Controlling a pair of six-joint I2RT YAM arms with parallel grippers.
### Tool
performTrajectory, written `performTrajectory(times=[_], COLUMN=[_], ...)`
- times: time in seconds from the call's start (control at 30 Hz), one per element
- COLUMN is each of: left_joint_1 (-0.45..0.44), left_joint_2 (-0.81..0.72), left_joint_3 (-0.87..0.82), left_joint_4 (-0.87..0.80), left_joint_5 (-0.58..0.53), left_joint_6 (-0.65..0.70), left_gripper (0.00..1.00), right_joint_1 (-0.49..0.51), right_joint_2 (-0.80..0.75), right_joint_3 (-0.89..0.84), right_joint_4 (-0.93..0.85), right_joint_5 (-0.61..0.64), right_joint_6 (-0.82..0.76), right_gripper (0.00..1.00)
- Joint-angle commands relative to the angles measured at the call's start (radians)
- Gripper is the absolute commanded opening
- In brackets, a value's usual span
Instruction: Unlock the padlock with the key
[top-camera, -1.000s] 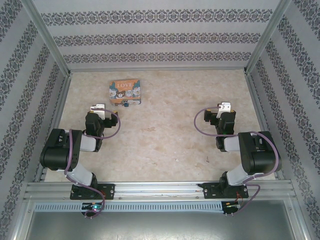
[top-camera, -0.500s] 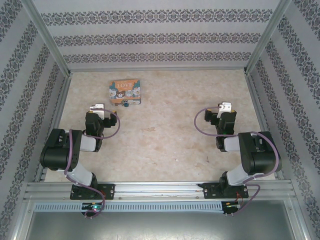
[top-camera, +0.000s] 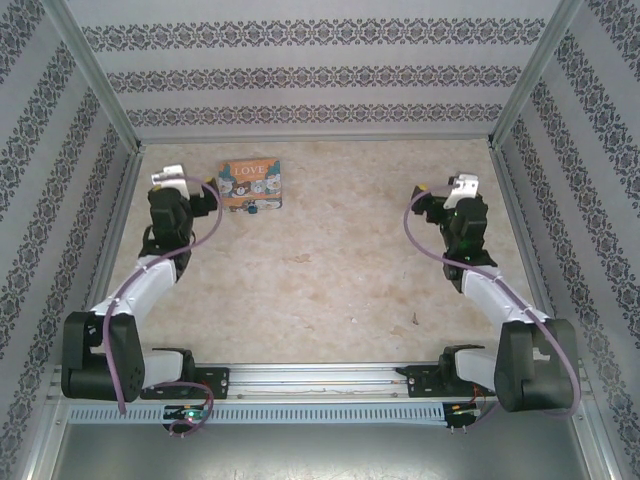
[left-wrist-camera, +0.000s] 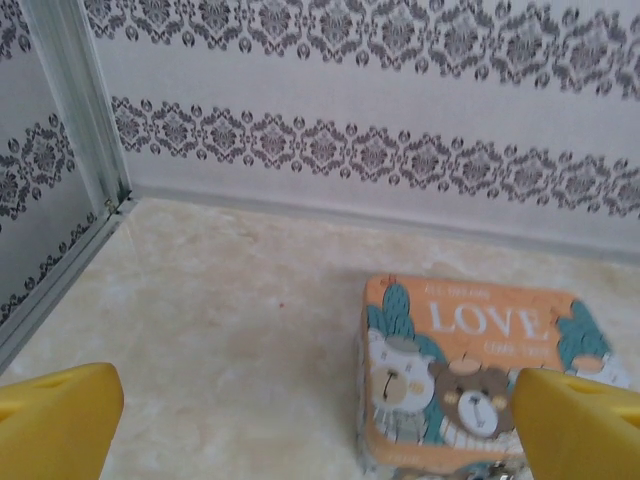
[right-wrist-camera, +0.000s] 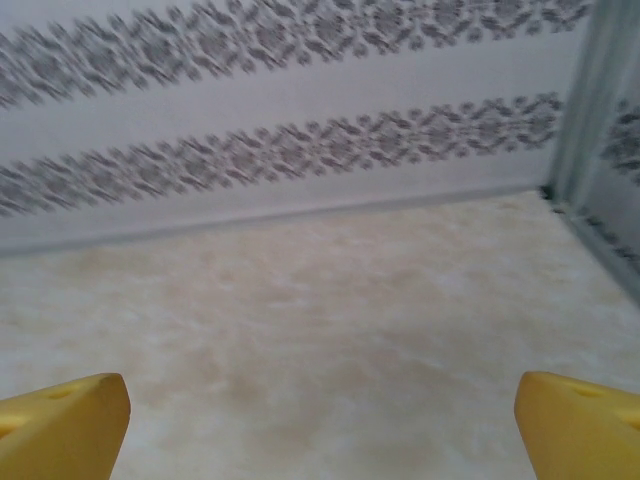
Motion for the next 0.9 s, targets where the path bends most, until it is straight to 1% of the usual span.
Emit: performTrajectory(times=[0.0,0.1,0.23,0.37,0.53,0.73,0.87], left_joint_1=[0.042,0.083,0.115,0.120,0.120,0.121,0.121], left_joint_2=[0.044,0.124,0.242,0.339,0.481,0.613,0.694], left_joint_3=[0.124,0.222,0.306,0.357,0.471,0.555,0.622], left_joint_4=[-0.316,-0.393,-0.397,-0.354,-0.366,-0.331,-0.339], left_joint_5=[0.013,0.144,0.306,0.382,0.497,0.573,0.652], left_joint_6=[-0.152,-0.254,-0.318,-0.347,-0.349,-0.366,-0.371], left_gripper=[0.99,0.99,0.99,0.99,0.99,1.00,1.00], right_joint_1=[0.060,0.150,0.262,0.339,0.386,0.428,0.451], right_joint_2=[0.030,0.119,0.273,0.420,0.612,0.811,0.937], right_joint_3=[0.095,0.172,0.304,0.433,0.593,0.790,0.930], right_joint_4=[-0.162,-0.154,-0.154,-0.154,-0.161,-0.173,-0.196], right_joint_5=[-0.129,-0.146,-0.166,-0.169,-0.212,-0.249,-0.266], right_joint_6=[0.213,0.323,0.418,0.466,0.527,0.602,0.643], right_gripper=[0.99,0.98,0.99,0.99,0.99,0.98,0.98])
